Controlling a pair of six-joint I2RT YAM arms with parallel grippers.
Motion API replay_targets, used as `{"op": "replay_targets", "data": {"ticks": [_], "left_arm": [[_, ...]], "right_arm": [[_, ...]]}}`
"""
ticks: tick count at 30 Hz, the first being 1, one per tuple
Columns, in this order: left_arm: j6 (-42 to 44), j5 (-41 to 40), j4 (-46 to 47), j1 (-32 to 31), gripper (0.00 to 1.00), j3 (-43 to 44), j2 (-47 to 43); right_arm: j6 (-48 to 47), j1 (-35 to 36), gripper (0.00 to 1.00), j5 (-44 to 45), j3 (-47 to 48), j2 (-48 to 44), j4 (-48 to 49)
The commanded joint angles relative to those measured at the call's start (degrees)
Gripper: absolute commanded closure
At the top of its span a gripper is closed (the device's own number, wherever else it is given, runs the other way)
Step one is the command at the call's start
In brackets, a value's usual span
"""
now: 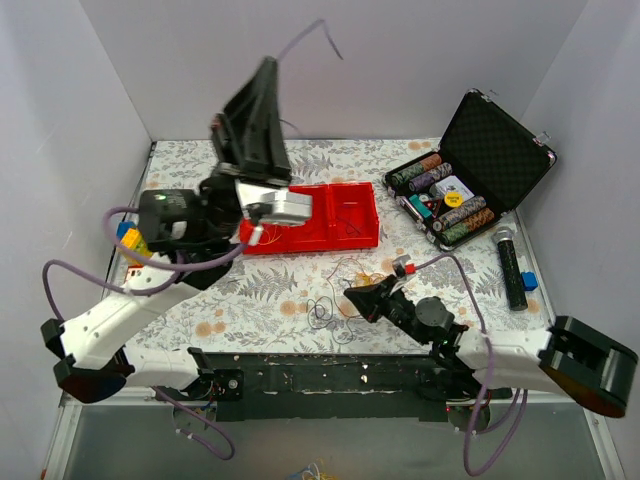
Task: Untangle the cables
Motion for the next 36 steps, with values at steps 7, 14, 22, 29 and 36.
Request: {"op": "replay_targets", "data": {"ticks": [7, 14, 22, 29, 36], "left_arm": [[-10.9, -5.5, 6.3, 1.0, 1.0, -6.3, 4.9], [-23.5, -5.9, 9.0, 9.8, 1.0, -5.9, 11.2], [-36.4, -3.6, 9.5, 12.8, 1.0, -0.2, 19.3], [-38.4, -3.0, 9.8, 13.0, 1.0, 4.6, 23.6], [-37.8, -2.7, 10.8, 13.4, 1.0, 7.4, 25.8]], "right_arm": [[-5.6, 0.9, 0.82, 4.2, -6.1, -29.7, -23.5], [-4.3, 0.9, 0.85, 7.6, -6.6, -42.4, -35.6], [-3.0, 0.9, 0.88, 9.0, -7.9, -45.9, -39.3], [-2.5, 0.9, 0.89, 7.4, -7.7, -43.3, -37.3], [-1.7, 0.9, 0.9, 6.8, -8.6, -43.2, -36.9]]}}
